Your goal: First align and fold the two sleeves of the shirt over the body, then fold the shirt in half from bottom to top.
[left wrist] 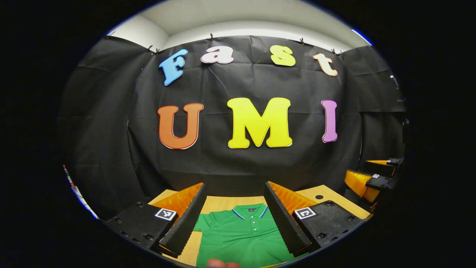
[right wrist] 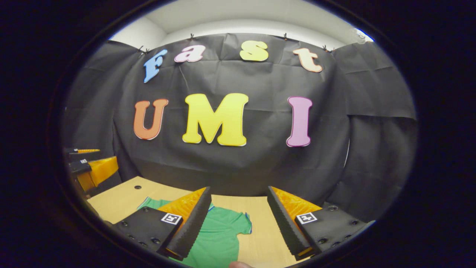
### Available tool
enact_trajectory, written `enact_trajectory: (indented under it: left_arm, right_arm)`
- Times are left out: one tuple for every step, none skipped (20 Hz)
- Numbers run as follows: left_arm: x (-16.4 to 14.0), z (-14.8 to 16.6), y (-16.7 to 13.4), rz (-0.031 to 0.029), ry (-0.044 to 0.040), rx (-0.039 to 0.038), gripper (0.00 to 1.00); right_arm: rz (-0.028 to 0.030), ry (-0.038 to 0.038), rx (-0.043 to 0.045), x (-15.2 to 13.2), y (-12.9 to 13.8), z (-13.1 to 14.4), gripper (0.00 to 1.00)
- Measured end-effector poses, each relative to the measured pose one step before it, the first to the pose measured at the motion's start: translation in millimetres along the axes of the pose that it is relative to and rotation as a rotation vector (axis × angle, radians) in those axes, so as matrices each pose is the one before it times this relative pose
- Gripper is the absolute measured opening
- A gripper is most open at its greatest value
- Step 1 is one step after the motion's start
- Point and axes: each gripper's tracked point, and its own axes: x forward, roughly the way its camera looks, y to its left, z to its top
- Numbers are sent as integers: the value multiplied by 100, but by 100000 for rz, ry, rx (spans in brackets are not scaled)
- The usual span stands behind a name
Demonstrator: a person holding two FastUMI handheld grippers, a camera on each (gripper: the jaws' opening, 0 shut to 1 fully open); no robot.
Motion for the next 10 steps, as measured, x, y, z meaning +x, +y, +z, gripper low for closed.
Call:
enact_trajectory:
  left_arm:
    - [171, 22, -255, -161, 208, 394, 99]
    - [123, -74, -158, -182, 148, 339, 99]
    - [-22, -248, -255, -177, 354, 171, 99]
    - [8, -184, -144, -55, 420, 7, 99]
    - [43, -226, -106, 100, 433, 35, 99]
    - [35, -140, -45, 306, 452, 233, 99]
    - [61, -150, -85, 352, 310, 375, 99]
    - [-45, -165, -19, 463, 269, 335, 99]
    - [86, -210, 11, 440, 402, 254, 99]
    - [48, -154, 40, 438, 844, 58, 99]
  right_arm:
    - [383, 1783, -775, 339, -339, -836, 95]
    - [712, 2008, -564, 298, -188, -962, 94]
    - [819, 1870, -247, 312, -166, -818, 95]
    - [844, 2184, -36, 408, -166, -878, 96]
    - [809, 2313, -74, 474, -195, -814, 94]
    - [1050, 2495, -2, 510, -157, -936, 94]
    - [985, 2656, -27, 624, -198, -837, 95]
    - [632, 2522, 594, 636, -314, -720, 94]
    - [580, 2556, 1129, 728, -311, -682, 95]
    - [253, 2423, 1120, 700, -357, -688, 96]
